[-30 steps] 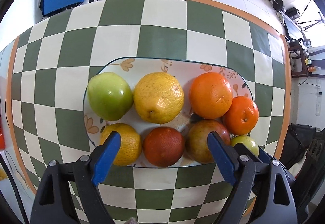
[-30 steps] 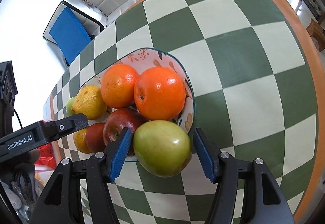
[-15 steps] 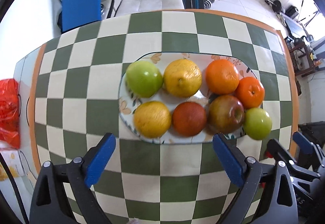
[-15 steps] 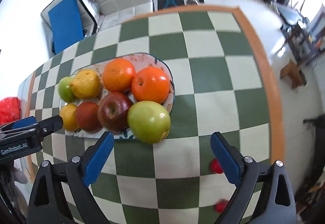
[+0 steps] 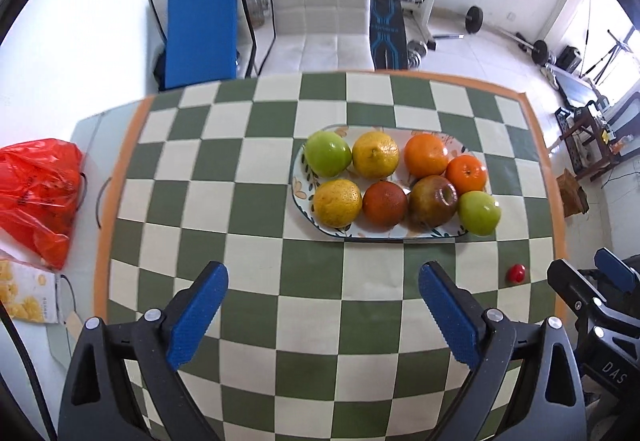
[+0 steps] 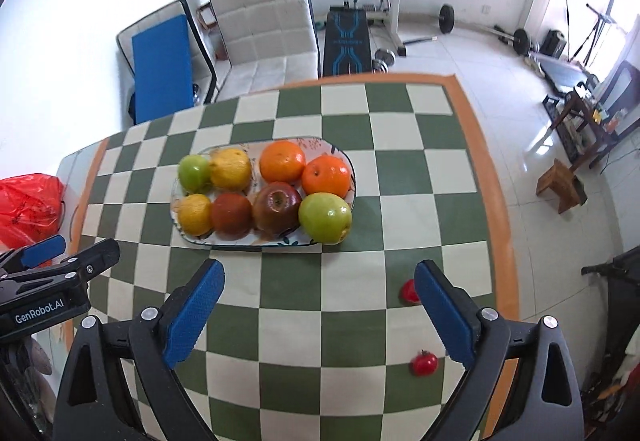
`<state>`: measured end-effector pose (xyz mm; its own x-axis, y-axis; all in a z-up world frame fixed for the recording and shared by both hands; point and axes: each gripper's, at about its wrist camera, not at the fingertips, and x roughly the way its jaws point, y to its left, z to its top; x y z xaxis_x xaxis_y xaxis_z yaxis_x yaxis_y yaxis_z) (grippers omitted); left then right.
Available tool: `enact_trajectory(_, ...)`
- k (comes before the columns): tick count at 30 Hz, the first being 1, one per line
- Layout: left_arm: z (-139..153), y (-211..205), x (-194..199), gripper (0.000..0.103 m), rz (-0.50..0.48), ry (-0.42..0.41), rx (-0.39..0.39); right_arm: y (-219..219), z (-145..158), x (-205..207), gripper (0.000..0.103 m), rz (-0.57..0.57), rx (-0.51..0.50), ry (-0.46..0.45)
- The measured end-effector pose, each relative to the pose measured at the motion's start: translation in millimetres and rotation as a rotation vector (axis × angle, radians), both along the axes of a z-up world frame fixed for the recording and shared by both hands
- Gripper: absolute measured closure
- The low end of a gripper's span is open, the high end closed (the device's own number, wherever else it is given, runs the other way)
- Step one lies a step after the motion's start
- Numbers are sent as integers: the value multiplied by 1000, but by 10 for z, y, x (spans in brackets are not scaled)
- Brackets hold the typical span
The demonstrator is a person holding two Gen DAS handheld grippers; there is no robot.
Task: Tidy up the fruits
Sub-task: 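Open both tools and lift them away from the plate, then grasp a red cherry tomato with the left tool while the right tool grasps the other tomato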
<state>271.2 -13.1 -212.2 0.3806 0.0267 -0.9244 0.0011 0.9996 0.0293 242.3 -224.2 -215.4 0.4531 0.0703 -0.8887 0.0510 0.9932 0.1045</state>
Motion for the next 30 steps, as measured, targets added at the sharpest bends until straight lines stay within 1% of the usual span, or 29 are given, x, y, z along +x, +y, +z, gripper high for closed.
enact_trajectory(7,466,28,-418,5,-3,-90,-27,35,447,-413,5,6,10,-66)
enact_trajectory(11,679,16,-623,5,-16,-129,-39,43,702,-613,5,5,17,-108)
enact_trajectory(16,913,-17,-860,5,-36,-174,-37,66,1005,-844,5,7,24,-162)
enact_trajectory(20,1072,-15,-988,5,-43,-214,-33,105,1211,-1016,5,11,20,-202)
enact_trajectory(24,1175,-8,-1090,5,-52,-232,-43,128,1366,-1151,5,12,19,-228)
enact_trajectory(30,1237,5,-1240,5,-58,-246,-50,144,1463,-1277,5,1,23,-244)
